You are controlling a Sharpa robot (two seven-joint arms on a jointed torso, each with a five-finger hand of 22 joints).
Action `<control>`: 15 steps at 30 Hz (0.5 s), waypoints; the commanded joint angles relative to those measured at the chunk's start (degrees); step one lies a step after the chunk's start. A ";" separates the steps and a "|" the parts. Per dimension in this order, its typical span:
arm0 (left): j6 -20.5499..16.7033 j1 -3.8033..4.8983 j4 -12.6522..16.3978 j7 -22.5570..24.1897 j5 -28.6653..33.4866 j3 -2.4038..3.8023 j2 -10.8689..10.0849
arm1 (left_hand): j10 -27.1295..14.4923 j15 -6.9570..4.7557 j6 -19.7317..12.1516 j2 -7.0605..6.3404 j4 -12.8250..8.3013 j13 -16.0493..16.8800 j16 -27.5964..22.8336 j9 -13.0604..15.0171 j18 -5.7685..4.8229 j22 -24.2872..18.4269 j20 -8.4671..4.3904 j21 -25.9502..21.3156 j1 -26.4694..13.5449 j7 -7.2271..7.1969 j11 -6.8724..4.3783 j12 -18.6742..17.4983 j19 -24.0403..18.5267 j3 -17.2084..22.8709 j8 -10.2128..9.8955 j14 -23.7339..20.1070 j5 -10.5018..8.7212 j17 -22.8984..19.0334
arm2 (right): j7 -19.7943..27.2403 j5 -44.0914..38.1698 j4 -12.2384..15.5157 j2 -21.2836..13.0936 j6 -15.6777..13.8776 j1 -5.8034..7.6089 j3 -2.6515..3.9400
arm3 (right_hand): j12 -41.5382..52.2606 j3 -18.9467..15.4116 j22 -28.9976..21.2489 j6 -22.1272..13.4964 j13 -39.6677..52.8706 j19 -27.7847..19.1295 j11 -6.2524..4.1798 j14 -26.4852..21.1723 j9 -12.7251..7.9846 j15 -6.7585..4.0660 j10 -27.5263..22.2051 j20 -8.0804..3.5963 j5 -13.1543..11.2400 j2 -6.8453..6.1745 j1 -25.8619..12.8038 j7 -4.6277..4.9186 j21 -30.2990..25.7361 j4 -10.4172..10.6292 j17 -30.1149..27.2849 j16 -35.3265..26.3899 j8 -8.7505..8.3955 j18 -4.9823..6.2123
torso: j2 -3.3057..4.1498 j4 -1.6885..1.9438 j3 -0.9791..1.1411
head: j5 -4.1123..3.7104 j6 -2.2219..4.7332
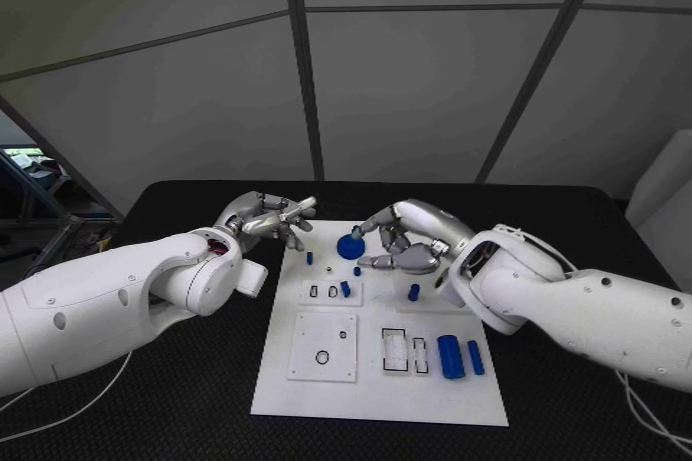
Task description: Assemble the parts on the task board
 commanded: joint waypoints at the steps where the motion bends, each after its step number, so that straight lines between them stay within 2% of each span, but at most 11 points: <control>1: 10.58 0.71 -0.11 -17.24 -13.05 0.12 0.01 | 1.29 -1.67 2.12 -0.09 -0.54 4.93 16.69 2.03 -0.59 11.75 -1.13 10.44 0.61 -1.29 -1.48 6.79 4.33 -0.61 3.74 3.78 -0.34 15.57 | 4.77 7.39 -0.22 -2.12 0.30 1.50 0.67 | -11.57 1.34 -5.86 -0.23 -11.10 -2.76 -0.35 -0.88 -0.32 -0.64 -2.31 -0.54 0.11 -0.33 0.22 -0.19 -4.89 -0.11 -7.04 -6.74 -0.33 1.52 | -0.67 -0.14 0.21 | -0.03 -0.38; 3: 13.30 1.08 -0.19 -20.97 -16.50 0.13 0.15 | 1.38 -2.61 1.82 0.06 -0.45 9.58 21.63 3.58 -2.05 22.16 -1.99 18.69 0.43 -2.12 -2.45 12.71 8.41 -1.27 5.81 5.21 -0.25 20.33 | 4.62 9.08 -1.00 -3.32 0.42 2.47 1.05 | -16.71 2.05 -9.15 1.68 -15.87 -4.25 -0.88 -1.57 -0.08 -1.07 -2.87 -0.76 -0.16 -0.39 0.22 -0.70 -7.53 -0.14 -10.69 -10.32 0.38 2.02 | -0.95 -0.29 0.27 | 0.07 -0.57; 5: 15.74 1.52 -0.37 -24.33 -19.74 0.14 0.51 | -1.20 -2.80 0.66 0.23 -0.34 16.18 23.49 6.03 -2.77 28.31 -2.48 23.61 0.33 -2.35 -3.13 20.28 9.26 -2.21 8.78 5.09 -0.34 22.17 | 4.84 12.67 -2.18 -4.37 0.08 3.28 1.31 | -20.94 3.01 -14.25 2.58 -19.39 -6.89 -1.23 -2.71 -0.25 -1.27 -1.68 -1.13 -0.32 -0.75 0.08 -0.85 -11.90 -0.08 -15.32 -15.47 0.26 2.85 | -1.23 -0.40 0.42 | 0.26 -0.81; 6: 16.51 1.74 -0.46 -25.54 -20.98 0.14 0.75 | -0.34 -3.10 0.91 0.75 -0.03 20.08 23.92 6.78 -3.25 31.53 -2.52 25.77 0.07 -2.75 -3.05 24.10 10.55 -2.28 9.81 5.21 -0.26 22.61 | 4.98 14.32 -2.71 -4.69 -0.05 3.54 1.38 | -22.31 3.63 -16.71 3.42 -20.30 -8.25 -1.23 -3.10 -0.19 -1.36 -1.69 -1.17 -0.23 -0.81 0.38 -0.98 -13.90 -0.27 -17.03 -17.41 0.48 3.22 | -1.33 -0.41 0.48 | 0.28 -0.89; 8: 18.39 2.34 -0.62 -28.31 -24.31 0.13 1.51 | 0.36 -3.66 -0.49 1.10 0.39 30.52 24.95 9.64 -4.08 37.55 -2.94 30.16 -0.14 -3.59 -3.47 34.17 12.70 -3.08 12.96 5.55 -0.11 23.65 | 5.33 18.19 -4.08 -5.27 -0.35 4.02 1.51 | -24.54 4.66 -18.80 4.19 -21.93 -9.66 -1.32 -4.17 -0.25 -1.34 -1.19 -1.16 -0.25 -1.08 0.61 -1.04 -16.21 -0.50 -20.26 -21.38 0.45 3.39 | -1.70 -0.38 0.60 | 0.12 -1.19; 9: 18.97 2.58 -0.64 -29.24 -25.61 0.13 1.80 | 1.09 -3.66 -0.56 1.52 0.97 33.56 25.41 10.53 -4.49 40.06 -2.99 31.69 -0.70 -3.53 -3.62 36.91 13.67 -3.36 13.99 5.74 -0.17 24.16 | 5.46 19.53 -4.58 -5.42 -0.46 4.15 1.55 | -25.82 5.17 -19.27 4.32 -22.88 -10.19 -1.26 -5.41 -0.31 -1.26 -1.08 -1.10 -0.28 -1.21 0.61 -1.02 -17.09 -0.51 -23.27 -24.85 0.30 3.35 | -1.81 -0.36 0.63 | 0.08 -1.35; 12: 20.28 3.28 -0.73 -31.13 -29.14 0.07 2.65 | 1.91 -3.88 -1.52 2.00 2.63 37.71 26.01 12.10 -5.53 46.47 -3.30 35.57 -2.32 -3.65 -3.80 40.67 16.90 -4.50 15.48 6.04 -0.19 24.82 | 5.75 22.16 -5.71 -5.66 -0.81 4.42 1.61 | -30.41 6.90 -20.89 4.74 -26.66 -11.14 -1.29 -8.44 -0.42 -0.98 0.13 -0.75 -0.37 -1.85 0.41 -0.86 -19.94 -0.46 -32.52 -36.52 -0.23 3.32 | -2.17 -0.31 0.79 | 0.09 -1.80; 15: 21.43 4.31 -1.33 -32.73 -33.06 -0.26 4.20 | 0.63 -4.05 -2.67 2.21 4.06 37.55 26.09 13.31 -5.33 45.49 -3.51 35.09 -3.53 -3.66 -3.80 40.54 17.16 -5.82 16.43 6.09 -0.27 24.93 | 5.88 23.99 -6.64 -5.64 -1.17 4.61 1.66 | -34.30 8.36 -22.48 4.97 -30.19 -10.93 -1.06 -7.88 -0.44 -0.80 1.79 -0.44 -0.48 -2.70 -0.10 -0.72 -22.46 -0.55 -33.78 -41.34 -0.95 3.33 | -2.59 -0.09 0.97 | 0.19 -2.38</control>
